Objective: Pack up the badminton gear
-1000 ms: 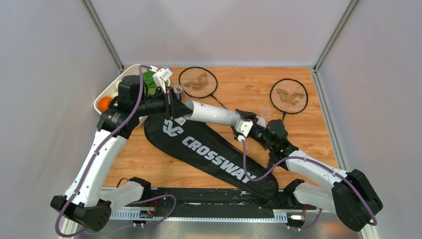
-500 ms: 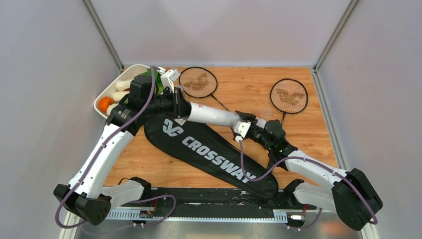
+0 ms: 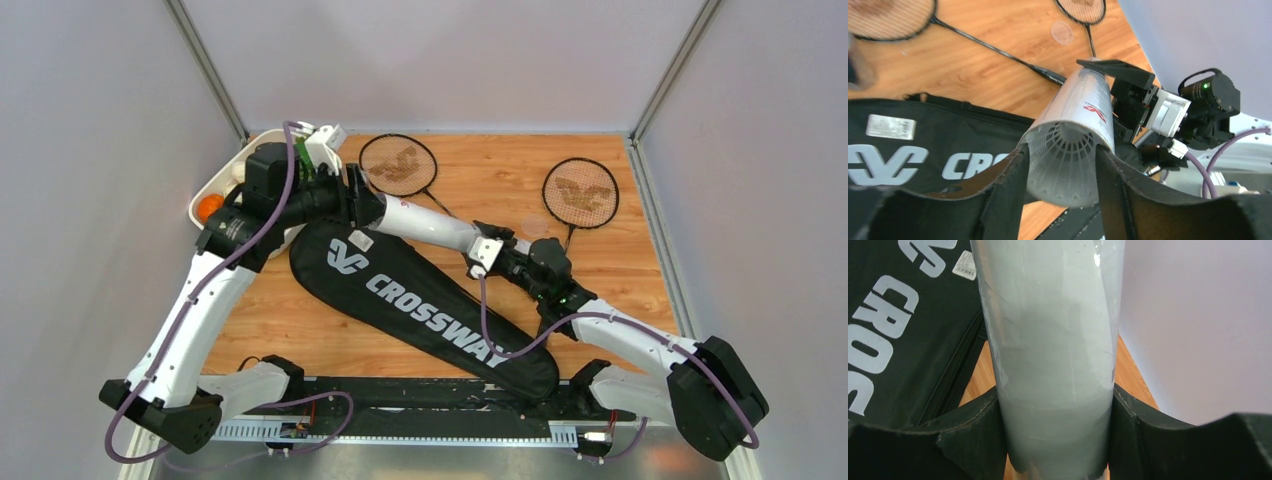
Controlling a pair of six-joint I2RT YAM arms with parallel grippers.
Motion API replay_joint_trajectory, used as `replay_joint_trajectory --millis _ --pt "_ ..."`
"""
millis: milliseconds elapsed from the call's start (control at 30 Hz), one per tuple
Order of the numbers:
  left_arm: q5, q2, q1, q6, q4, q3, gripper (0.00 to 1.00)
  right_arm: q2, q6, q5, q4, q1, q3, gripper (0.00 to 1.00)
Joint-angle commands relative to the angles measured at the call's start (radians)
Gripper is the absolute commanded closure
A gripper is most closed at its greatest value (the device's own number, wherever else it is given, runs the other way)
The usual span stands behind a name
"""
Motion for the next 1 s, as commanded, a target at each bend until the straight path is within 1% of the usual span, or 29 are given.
replay_joint_trajectory --millis 0,33,100,233,367,433,467,500,533,567,600,667,700,767,867,933,967 --pt "-0.15 -0.05 -0.005 0.023 -0.077 0.137 0.36 -0.016 0.087 -0.003 0.077 0.009 0.069 0.57" --pt "-0.171 -0.057 -0.005 0.018 -0.074 0.142 0.3 -0.015 0.102 -0.011 0.08 0.008 0.071 0.57" --pt "-0.193 -0.083 -0.005 0.004 -0.058 0.147 0.25 -0.017 0.14 -0.02 0.085 0.008 0.074 0.57" --pt "-0.229 -0.159 -0.005 -0.024 0.001 0.116 0.23 -0.025 0.224 -0.029 0.106 0.008 0.075 0.57" --pt "-0.216 -0.24 -0.004 -0.038 0.115 0.011 0.23 -0.036 0.314 -0.022 0.136 0.008 0.071 0.58" --pt "-0.182 -0.284 -0.005 -0.039 0.206 -0.074 0.24 -0.035 0.397 0.002 0.14 0.008 0.088 0.59" --pt "-0.167 -0.301 -0.004 -0.04 0.291 -0.142 0.24 -0.034 0.442 -0.006 0.136 0.008 0.099 0.59" --pt "-0.13 -0.33 -0.005 -0.044 0.336 -0.182 0.24 -0.032 0.484 -0.022 0.138 0.008 0.107 0.59" --pt "-0.11 -0.344 -0.005 -0.046 0.434 -0.26 0.24 -0.03 0.523 -0.039 0.148 0.008 0.112 0.59" --pt "-0.07 -0.365 -0.005 -0.043 0.482 -0.295 0.24 -0.03 0.563 -0.052 0.162 0.009 0.113 0.6" --pt "-0.036 -0.372 -0.005 -0.041 0.561 -0.356 0.24 -0.03 0.599 -0.057 0.179 0.01 0.11 0.6" --pt "0.006 -0.379 -0.005 -0.031 0.655 -0.427 0.24 -0.029 0.709 -0.05 0.216 0.011 0.11 0.62" --pt "0.019 -0.375 -0.004 -0.03 0.681 -0.446 0.24 -0.026 0.77 -0.056 0.22 0.011 0.116 0.62" --pt "0.051 -0.358 -0.004 -0.04 0.783 -0.495 0.23 -0.02 0.852 -0.085 0.242 0.025 0.122 0.62" --pt "0.129 -0.319 -0.005 -0.07 0.886 -0.552 0.21 -0.019 0.901 -0.086 0.318 0.071 0.098 0.61" --pt "0.193 -0.278 -0.006 -0.112 0.99 -0.585 0.21 -0.008 0.954 -0.095 0.354 0.085 0.097 0.6" --pt "0.213 -0.269 -0.009 -0.142 1.078 -0.61 0.21 0.003 0.982 -0.106 0.362 0.085 0.105 0.6"
